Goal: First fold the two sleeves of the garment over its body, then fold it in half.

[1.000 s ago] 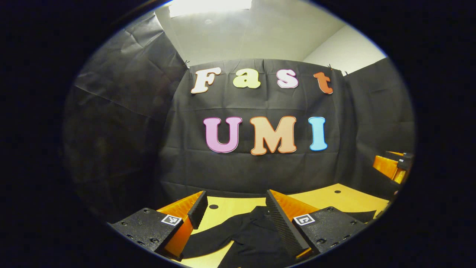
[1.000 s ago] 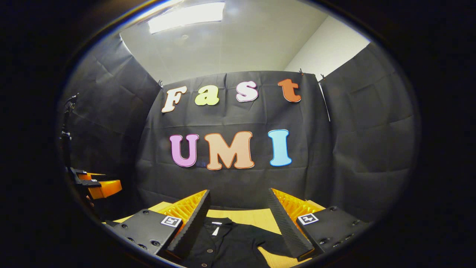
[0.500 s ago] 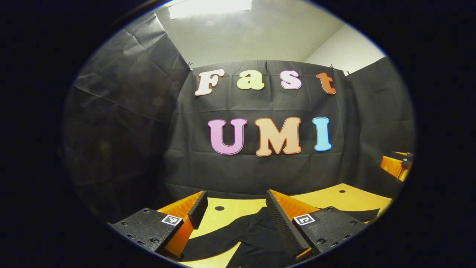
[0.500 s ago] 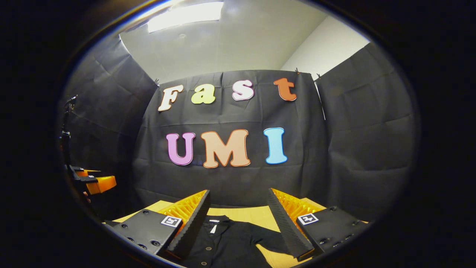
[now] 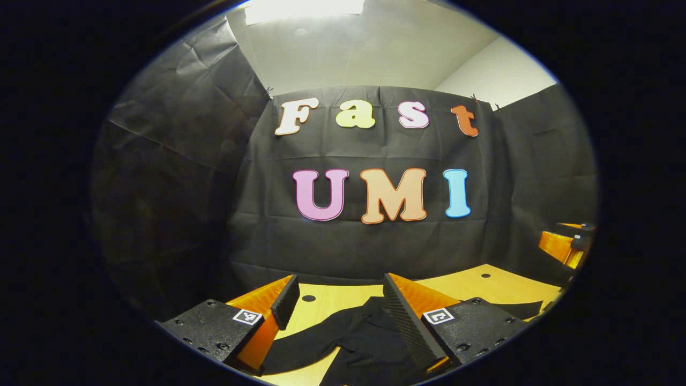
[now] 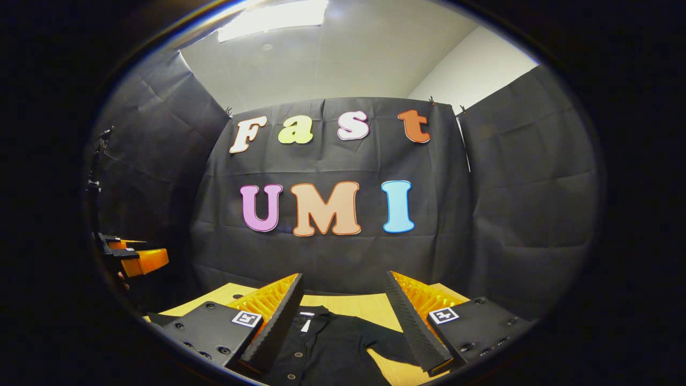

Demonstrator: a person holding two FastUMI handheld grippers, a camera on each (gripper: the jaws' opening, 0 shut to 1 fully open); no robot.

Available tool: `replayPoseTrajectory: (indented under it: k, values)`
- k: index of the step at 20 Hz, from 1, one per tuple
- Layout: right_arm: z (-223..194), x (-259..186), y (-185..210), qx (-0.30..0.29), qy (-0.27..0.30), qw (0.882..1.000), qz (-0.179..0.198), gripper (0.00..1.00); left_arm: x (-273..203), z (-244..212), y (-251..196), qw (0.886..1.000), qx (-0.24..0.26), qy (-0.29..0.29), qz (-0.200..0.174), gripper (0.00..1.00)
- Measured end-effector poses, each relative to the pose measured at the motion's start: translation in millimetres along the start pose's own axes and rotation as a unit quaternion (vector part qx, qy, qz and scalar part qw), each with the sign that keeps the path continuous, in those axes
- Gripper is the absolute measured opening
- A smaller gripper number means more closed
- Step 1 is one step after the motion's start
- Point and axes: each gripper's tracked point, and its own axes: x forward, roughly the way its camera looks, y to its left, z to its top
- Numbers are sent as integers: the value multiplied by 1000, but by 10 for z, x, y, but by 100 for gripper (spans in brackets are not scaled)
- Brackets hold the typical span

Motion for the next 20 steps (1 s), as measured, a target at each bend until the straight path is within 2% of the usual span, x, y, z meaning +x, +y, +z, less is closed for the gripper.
replayPoseTrajectory:
  k: [1,3,5,6,7,10,13,17,20]
  values:
    - [-13,-5,-3,-1,2,1000,-1,100,4,-9,-14,1000,1,1,-2,92]
    - [-22,-2,-30,-9,6,1000,-4,94,-14,-46,-40,1000,2,9,-6,92]
    - [13,0,-93,-13,0,1000,-9,97,-31,-48,-43,1000,2,11,-7,92]
    - [20,21,-95,-11,-2,1000,-8,94,-31,-38,-23,1000,2,11,-3,92]
    - [3,52,-93,-10,1,1000,-6,99,-36,-44,-22,1000,0,12,1,92]
    - [-63,153,-141,-10,11,1000,0,94,22,-51,-67,1000,1,18,9,92]
    - [-88,244,-172,-14,15,1000,11,97,66,5,-126,1000,1,16,17,92]
    - [-96,317,-264,-15,13,1000,16,94,135,10,-265,1000,6,15,15,93]
    - [-156,377,-450,-19,21,1000,10,99,184,4,-346,1000,7,16,14,92]
